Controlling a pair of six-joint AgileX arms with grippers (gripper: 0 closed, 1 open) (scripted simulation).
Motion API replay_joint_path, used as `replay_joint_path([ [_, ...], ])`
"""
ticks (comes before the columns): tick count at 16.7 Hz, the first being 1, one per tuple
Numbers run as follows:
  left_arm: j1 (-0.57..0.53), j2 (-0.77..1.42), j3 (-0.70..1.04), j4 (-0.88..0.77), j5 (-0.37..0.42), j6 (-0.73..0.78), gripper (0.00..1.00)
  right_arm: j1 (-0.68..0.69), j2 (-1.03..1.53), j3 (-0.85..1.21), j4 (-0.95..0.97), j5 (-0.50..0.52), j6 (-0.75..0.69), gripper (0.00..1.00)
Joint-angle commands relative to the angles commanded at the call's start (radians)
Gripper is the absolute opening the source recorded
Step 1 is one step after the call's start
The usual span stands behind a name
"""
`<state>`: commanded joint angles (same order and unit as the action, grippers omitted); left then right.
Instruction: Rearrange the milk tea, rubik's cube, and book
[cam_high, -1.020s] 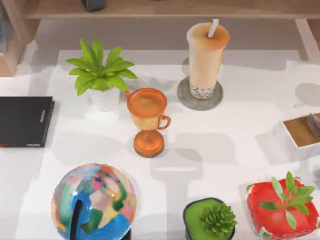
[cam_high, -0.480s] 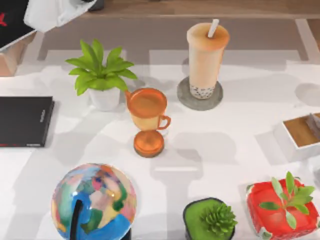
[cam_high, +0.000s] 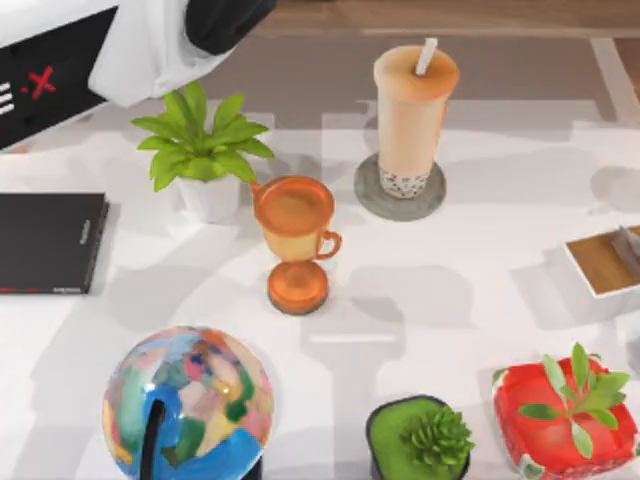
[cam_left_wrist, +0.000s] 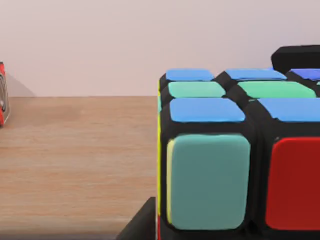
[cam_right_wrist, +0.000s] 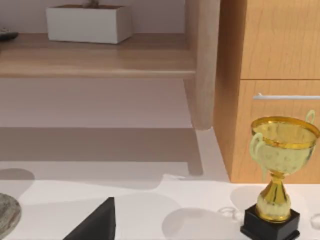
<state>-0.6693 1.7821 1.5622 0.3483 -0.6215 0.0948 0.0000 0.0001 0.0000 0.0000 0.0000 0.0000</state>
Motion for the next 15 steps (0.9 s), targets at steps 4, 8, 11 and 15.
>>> replay_joint_path([
  [4,0.000,0.035,0.070,-0.001,0.019,0.008,0.00,0.000,0.000,0.000,0.000,0.000,0.000,1.00],
  [8,0.021,0.133,0.253,-0.035,0.077,0.024,0.00,0.000,0.000,0.000,0.000,0.000,0.000,1.00],
  [11,0.059,0.224,0.394,-0.086,0.112,0.016,0.00,0.000,0.000,0.000,0.000,0.000,0.000,1.00],
  [15,0.115,0.341,0.526,-0.169,0.126,-0.016,0.00,0.000,0.000,0.000,0.000,0.000,0.000,1.00],
])
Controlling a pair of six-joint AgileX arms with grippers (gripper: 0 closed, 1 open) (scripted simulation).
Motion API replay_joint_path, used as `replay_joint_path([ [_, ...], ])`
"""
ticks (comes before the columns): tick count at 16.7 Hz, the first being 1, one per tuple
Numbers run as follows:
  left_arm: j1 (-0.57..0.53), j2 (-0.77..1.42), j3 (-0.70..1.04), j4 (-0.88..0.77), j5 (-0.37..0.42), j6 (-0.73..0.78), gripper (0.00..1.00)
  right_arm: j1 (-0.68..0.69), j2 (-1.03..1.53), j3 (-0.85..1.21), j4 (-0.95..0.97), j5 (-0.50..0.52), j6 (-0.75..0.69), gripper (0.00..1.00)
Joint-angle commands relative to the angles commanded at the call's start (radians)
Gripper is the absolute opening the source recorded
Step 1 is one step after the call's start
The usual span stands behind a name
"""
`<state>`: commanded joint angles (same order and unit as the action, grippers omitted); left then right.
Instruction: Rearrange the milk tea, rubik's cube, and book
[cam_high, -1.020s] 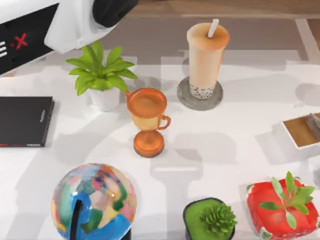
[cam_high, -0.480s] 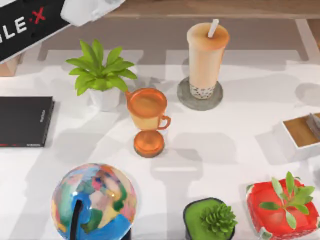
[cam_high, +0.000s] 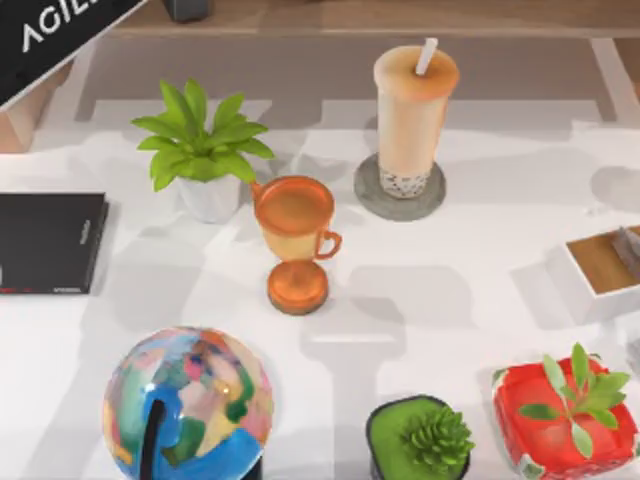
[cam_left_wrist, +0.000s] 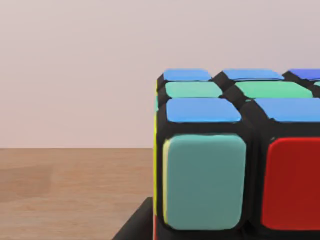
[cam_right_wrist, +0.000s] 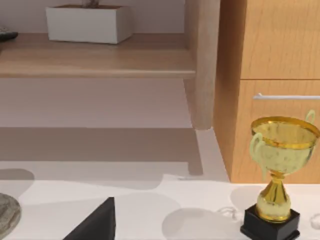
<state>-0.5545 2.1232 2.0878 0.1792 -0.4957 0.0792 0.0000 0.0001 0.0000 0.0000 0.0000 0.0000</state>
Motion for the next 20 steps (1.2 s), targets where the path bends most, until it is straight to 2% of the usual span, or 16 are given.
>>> replay_joint_path([
  [5,0.004,0.019,0.013,-0.018,-0.002,-0.008,0.00,0.000,0.000,0.000,0.000,0.000,0.000,1.00],
  [18,0.004,0.019,0.013,-0.018,-0.002,-0.008,0.98,0.000,0.000,0.000,0.000,0.000,0.000,1.00],
  [20,0.004,0.019,0.013,-0.018,-0.002,-0.008,1.00,0.000,0.000,0.000,0.000,0.000,0.000,1.00],
])
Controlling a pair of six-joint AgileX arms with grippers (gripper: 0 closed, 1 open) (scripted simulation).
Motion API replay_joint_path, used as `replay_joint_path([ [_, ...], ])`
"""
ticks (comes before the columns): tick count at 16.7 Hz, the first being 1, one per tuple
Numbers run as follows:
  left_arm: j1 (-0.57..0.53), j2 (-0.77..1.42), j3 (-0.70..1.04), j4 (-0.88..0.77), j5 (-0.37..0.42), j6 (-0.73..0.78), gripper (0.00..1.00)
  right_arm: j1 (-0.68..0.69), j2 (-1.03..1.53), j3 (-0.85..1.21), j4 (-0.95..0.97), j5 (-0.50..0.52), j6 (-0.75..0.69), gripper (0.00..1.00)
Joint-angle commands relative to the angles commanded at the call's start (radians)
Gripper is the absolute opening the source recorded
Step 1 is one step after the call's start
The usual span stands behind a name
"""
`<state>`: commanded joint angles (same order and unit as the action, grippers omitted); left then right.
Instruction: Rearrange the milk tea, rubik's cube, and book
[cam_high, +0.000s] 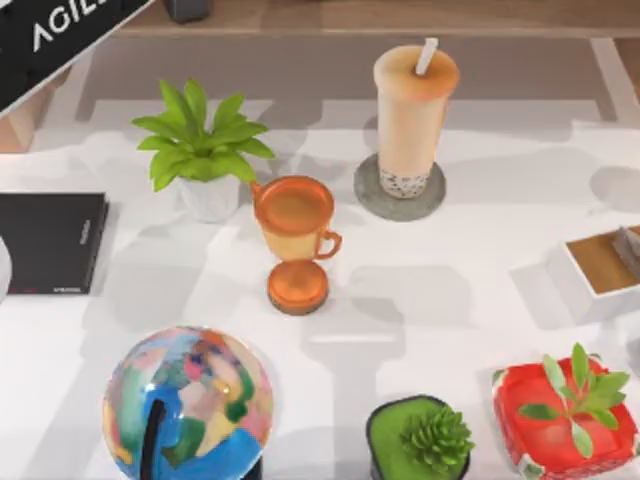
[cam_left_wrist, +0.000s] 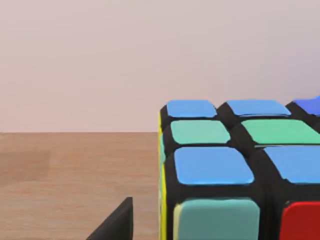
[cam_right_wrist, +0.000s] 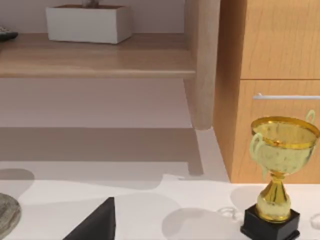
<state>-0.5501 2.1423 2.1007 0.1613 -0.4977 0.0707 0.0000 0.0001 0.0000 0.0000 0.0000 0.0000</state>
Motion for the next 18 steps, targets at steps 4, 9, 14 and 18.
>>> replay_joint_path([
  [4,0.000,0.000,0.000,0.000,0.000,0.000,1.00,0.000,0.000,0.000,0.000,0.000,0.000,1.00],
  [9,0.000,0.000,0.000,0.000,0.000,0.000,1.00,0.000,-0.016,0.004,-0.016,0.000,-0.002,1.00],
  [14,0.000,0.000,0.000,0.000,0.000,0.000,1.00,0.000,-0.196,0.030,-0.219,0.004,-0.008,1.00],
  [18,0.000,0.000,0.000,0.000,0.000,0.000,1.00,0.003,-0.337,0.049,-0.387,0.005,-0.006,1.00],
])
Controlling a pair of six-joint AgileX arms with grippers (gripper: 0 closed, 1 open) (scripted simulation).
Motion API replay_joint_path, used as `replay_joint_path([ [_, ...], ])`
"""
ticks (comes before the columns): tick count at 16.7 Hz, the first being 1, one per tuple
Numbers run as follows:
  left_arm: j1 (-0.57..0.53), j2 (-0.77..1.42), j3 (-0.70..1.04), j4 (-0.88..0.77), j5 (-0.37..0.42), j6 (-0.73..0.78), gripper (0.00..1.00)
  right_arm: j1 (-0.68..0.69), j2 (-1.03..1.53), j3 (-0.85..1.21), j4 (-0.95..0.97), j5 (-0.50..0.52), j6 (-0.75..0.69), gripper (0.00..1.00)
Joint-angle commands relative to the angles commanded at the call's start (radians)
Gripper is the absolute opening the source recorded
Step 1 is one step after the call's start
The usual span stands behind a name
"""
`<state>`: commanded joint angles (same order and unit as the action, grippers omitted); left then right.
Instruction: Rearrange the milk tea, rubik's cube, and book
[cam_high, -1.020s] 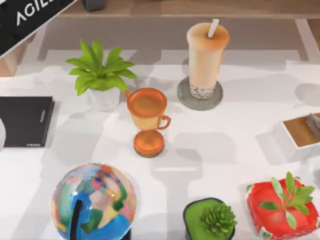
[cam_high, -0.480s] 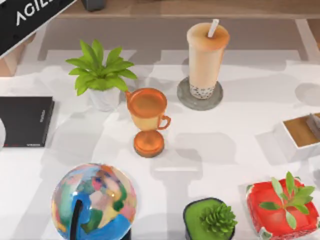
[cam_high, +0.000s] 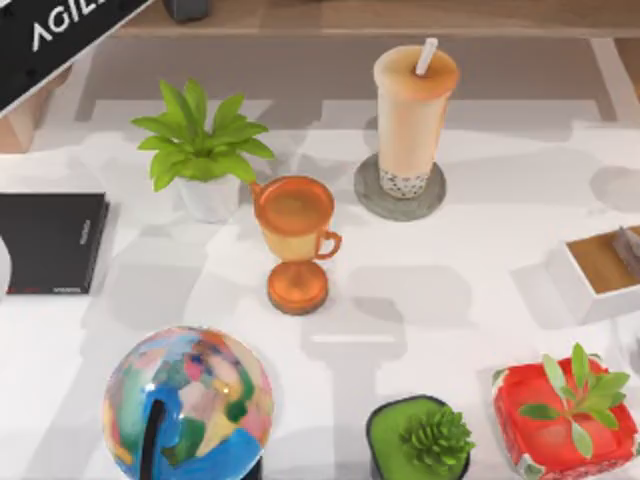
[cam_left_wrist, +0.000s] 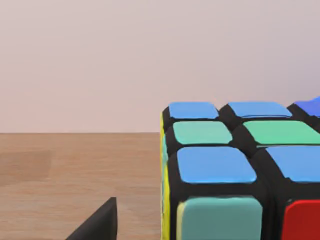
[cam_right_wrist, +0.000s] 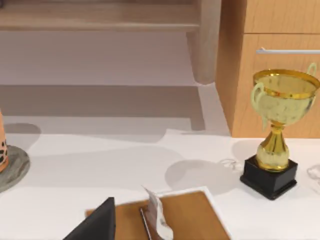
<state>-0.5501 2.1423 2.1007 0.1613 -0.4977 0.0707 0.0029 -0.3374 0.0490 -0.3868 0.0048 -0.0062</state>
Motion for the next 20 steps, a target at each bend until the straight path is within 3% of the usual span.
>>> replay_joint_path([
  [10,0.032,-0.019,-0.012,0.025,0.025,0.001,1.00,0.001,-0.050,0.007,-0.057,0.000,0.000,1.00],
  [14,0.209,-0.108,-0.083,0.134,0.157,0.013,1.00,0.001,-0.050,0.007,-0.057,0.000,0.000,1.00],
  [20,0.597,-0.272,-0.310,0.334,0.458,0.026,1.00,0.001,-0.050,0.007,-0.057,0.000,0.000,1.00],
])
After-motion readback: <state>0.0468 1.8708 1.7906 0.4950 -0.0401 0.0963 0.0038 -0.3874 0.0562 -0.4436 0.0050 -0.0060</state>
